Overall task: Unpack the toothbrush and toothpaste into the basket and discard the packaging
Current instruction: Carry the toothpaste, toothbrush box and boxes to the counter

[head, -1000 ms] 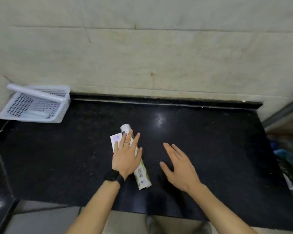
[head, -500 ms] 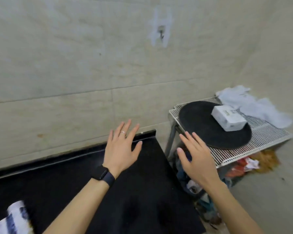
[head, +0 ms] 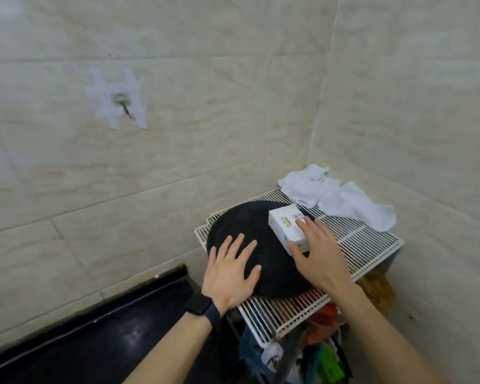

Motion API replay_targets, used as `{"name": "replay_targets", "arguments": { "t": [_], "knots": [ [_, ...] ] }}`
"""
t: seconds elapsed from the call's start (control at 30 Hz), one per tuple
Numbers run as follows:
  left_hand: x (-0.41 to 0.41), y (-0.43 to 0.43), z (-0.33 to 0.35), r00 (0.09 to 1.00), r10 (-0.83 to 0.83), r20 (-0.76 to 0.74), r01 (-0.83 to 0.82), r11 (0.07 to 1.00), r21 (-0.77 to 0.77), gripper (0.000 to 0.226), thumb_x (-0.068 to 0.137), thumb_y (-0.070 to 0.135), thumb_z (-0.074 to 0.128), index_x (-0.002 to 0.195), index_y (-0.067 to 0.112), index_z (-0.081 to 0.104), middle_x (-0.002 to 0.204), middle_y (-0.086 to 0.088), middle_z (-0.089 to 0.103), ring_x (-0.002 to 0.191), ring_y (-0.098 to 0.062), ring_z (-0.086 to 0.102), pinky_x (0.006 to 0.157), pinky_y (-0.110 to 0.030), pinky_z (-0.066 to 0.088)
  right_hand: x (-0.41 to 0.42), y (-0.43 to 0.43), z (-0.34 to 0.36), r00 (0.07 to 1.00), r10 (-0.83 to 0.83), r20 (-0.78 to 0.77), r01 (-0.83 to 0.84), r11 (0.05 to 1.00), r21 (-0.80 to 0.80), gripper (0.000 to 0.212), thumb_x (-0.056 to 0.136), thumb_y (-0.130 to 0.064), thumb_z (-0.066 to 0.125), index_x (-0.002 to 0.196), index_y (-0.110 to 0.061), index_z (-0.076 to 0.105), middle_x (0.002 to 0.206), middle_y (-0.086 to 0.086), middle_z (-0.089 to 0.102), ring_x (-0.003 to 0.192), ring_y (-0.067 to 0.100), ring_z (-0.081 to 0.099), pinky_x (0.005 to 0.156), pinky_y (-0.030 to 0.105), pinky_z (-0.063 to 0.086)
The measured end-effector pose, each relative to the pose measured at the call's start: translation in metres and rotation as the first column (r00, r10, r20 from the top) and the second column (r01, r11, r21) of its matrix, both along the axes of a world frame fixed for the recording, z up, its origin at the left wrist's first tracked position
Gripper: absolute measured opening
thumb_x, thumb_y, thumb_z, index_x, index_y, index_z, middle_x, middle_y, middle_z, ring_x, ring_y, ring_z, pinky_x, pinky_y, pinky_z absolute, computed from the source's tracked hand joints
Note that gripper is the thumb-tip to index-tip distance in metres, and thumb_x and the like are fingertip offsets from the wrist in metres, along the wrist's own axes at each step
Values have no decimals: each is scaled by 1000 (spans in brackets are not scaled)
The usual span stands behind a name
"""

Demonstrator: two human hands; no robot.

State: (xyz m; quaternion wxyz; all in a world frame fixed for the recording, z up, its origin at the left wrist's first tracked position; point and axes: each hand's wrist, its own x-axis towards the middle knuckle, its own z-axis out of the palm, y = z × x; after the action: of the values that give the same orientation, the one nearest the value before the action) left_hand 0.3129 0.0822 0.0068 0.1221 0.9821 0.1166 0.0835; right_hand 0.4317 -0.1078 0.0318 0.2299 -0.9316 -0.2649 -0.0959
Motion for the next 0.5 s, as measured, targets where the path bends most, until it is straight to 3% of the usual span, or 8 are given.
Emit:
{"name": "replay_targets", "arguments": {
  "t": [0.1,0.17,0.27,0.5],
  "knots": [
    [20,-11,-25,994,13,-108,-17,999,-36,62,95,63,25,153,44,13,165,8,7,151,-19,-4,121,-51,2,30,5,-16,995,-51,-80,42,993,-108,79,94,-66,36,158,-23,22,167,5,16,153,31,9,124,47,15],
    [24,-13,-41,983,36,-178,-46,997,-54,63,94,65,25,152,46,12,165,8,5,151,-20,-4,121,-51,0,44,9,-27,978,-72,-195,46,990,-137,86,90,-72,40,159,-28,12,168,9,2,152,37,5,123,51,14],
    [24,-14,-57,977,82,-197,-85,996,-11,63,93,66,20,152,47,11,165,9,5,151,-20,-2,121,-47,-1,54,14,-44,945,-59,-322,28,994,-102,91,88,-68,52,158,-34,4,166,8,-9,147,44,15,116,54,28],
    [25,-13,-63,980,101,-172,-103,995,-2,62,92,66,21,151,49,13,164,10,7,151,-20,1,121,-45,3,54,20,-72,985,-101,-143,93,994,-60,80,91,-55,55,155,-28,15,161,14,5,125,51,39,101,53,42]
  ]
}}
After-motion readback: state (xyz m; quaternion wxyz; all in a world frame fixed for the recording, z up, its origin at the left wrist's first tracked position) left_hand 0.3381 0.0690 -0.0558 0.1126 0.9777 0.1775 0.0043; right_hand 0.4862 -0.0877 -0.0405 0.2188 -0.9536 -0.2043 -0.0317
